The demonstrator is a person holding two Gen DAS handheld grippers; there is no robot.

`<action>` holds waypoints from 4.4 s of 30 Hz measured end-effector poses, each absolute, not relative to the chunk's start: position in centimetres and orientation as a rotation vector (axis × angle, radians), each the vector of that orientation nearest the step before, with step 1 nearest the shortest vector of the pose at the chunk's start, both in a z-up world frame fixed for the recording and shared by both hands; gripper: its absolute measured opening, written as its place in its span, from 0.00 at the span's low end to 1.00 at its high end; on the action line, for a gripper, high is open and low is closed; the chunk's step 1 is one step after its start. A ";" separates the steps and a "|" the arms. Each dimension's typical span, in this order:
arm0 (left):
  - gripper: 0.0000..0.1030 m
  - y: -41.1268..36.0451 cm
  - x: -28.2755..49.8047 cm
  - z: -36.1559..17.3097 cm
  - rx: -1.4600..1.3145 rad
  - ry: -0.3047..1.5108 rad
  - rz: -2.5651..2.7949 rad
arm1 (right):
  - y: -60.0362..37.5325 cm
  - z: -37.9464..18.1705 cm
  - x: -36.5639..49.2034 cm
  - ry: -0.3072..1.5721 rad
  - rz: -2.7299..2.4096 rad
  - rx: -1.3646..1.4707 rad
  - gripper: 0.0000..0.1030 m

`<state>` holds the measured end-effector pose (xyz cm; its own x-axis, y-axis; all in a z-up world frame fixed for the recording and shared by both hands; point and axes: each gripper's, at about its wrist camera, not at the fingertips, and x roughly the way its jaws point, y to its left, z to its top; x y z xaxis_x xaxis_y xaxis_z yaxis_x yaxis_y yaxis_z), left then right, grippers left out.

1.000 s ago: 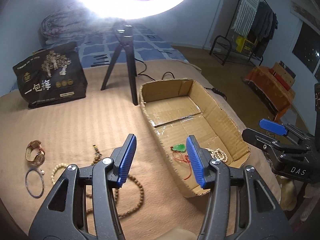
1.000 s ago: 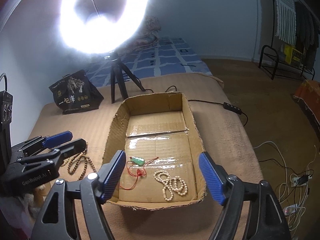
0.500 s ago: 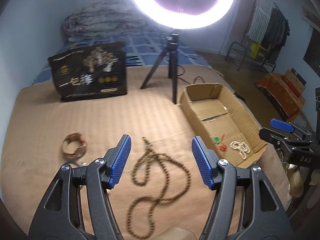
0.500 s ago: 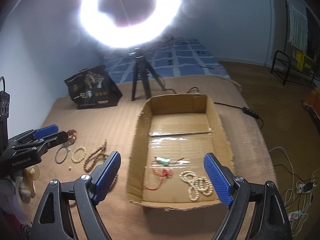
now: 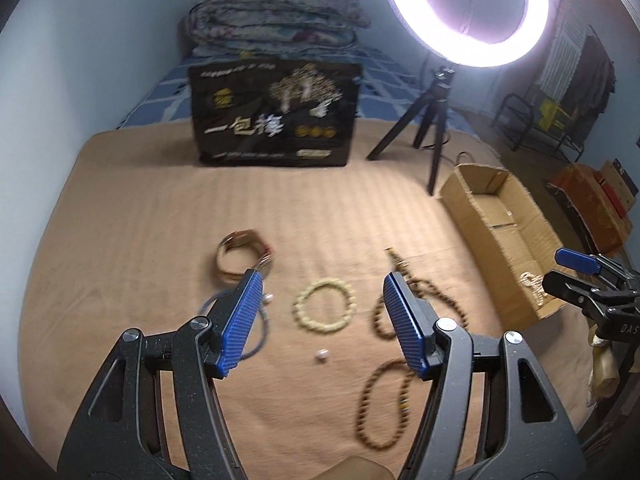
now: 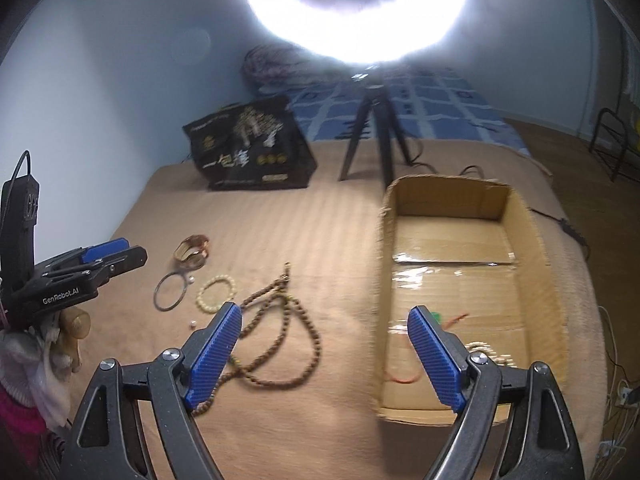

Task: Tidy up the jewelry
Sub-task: 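Move both tools back over the blue bangle and wooden bead mala, then grasp the blue bangle with the left tool while the right tool grasps the wooden mala, then lift and carry the bangle and mala with both tools into the box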

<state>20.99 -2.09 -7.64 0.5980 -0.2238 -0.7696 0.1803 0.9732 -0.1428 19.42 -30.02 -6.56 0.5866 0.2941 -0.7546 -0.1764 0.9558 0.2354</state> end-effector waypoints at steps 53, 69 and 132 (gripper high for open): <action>0.81 2.9 25.8 -18.9 -0.158 1.187 -0.117 | -24.4 -17.4 28.1 1.199 0.269 0.374 0.86; 0.81 1.7 26.5 -19.4 -0.109 1.185 -0.089 | -20.9 -18.5 28.8 1.235 0.151 0.113 0.82; 0.71 -2.8 20.2 -7.4 -0.096 0.930 -0.217 | -27.8 -2.3 19.2 0.900 0.328 0.223 0.10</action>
<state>20.21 -2.76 -7.43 0.5780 -0.2265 -0.7840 0.1437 0.9739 -0.1754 19.25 -27.84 -2.29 0.5769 0.3699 -0.7282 -0.1848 0.9276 0.3247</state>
